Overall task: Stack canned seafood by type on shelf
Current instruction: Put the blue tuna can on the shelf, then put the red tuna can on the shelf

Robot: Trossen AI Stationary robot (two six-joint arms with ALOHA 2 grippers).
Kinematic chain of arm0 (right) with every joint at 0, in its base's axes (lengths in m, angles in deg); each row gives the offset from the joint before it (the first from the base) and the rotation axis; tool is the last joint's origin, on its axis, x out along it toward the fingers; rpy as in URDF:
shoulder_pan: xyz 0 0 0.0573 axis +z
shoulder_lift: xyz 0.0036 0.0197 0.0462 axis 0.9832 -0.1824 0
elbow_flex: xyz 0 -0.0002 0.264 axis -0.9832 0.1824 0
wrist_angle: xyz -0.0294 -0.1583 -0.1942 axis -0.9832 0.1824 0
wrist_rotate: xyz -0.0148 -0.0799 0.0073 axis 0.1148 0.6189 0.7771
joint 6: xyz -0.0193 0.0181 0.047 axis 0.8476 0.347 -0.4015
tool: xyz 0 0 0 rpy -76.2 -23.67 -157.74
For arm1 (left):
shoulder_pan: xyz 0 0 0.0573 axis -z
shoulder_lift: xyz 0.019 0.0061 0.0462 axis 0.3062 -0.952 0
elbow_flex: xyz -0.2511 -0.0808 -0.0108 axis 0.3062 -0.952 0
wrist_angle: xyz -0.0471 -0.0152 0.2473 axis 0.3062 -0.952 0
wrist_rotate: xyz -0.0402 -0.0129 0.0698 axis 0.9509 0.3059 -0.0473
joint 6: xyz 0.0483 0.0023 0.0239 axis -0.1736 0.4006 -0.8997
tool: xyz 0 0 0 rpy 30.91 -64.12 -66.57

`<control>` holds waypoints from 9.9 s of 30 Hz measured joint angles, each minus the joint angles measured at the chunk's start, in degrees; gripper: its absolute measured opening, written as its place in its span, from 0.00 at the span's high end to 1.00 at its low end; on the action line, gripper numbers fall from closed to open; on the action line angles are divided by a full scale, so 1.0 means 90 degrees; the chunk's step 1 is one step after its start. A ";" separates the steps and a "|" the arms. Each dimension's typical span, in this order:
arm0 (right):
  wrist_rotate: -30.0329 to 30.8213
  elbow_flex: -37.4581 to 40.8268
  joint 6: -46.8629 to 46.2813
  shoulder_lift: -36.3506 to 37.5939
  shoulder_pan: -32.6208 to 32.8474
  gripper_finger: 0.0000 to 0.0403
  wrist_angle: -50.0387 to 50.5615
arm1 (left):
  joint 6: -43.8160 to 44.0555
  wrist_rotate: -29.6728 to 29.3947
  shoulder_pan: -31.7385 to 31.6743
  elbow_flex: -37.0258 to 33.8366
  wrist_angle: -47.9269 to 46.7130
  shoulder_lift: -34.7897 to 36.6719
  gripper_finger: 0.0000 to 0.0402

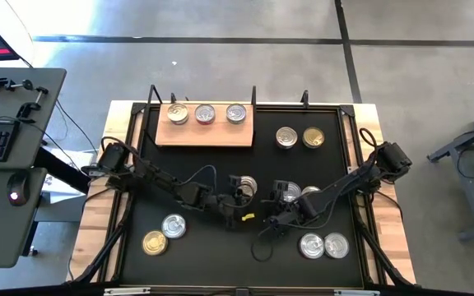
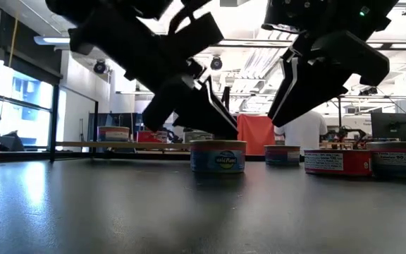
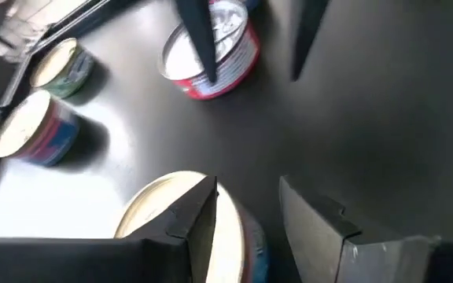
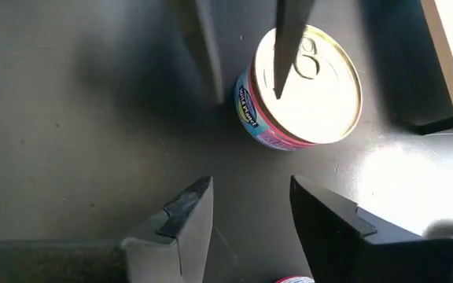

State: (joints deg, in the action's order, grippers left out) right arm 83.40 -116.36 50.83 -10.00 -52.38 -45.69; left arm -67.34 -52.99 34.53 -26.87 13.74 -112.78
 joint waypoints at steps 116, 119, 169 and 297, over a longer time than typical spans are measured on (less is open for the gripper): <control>-0.1931 -0.0005 -0.0396 0.0622 -0.0828 0.60 0.0256 | 0.3248 -0.0567 -0.2297 -0.1537 -0.6474 0.5564 0.77; -0.3006 -0.0005 -0.1015 0.1055 -0.0941 0.60 0.1367 | 0.3403 -0.0574 -0.1724 -0.1601 -0.6072 0.5558 0.77; -0.1381 0.0015 -0.1928 -0.1208 -0.1563 0.60 -0.2396 | 0.3752 -0.0901 0.0816 -0.2936 0.1166 0.1371 0.77; -0.0170 -0.0005 -0.0333 -0.0914 -0.0091 0.60 -0.2052 | -0.1072 -0.0427 -0.3310 -0.2589 -0.1171 0.3237 0.86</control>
State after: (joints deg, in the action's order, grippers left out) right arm 81.87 -116.41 47.84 -18.24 -53.20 -64.16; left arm -76.99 -56.83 4.74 -50.16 3.20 -83.64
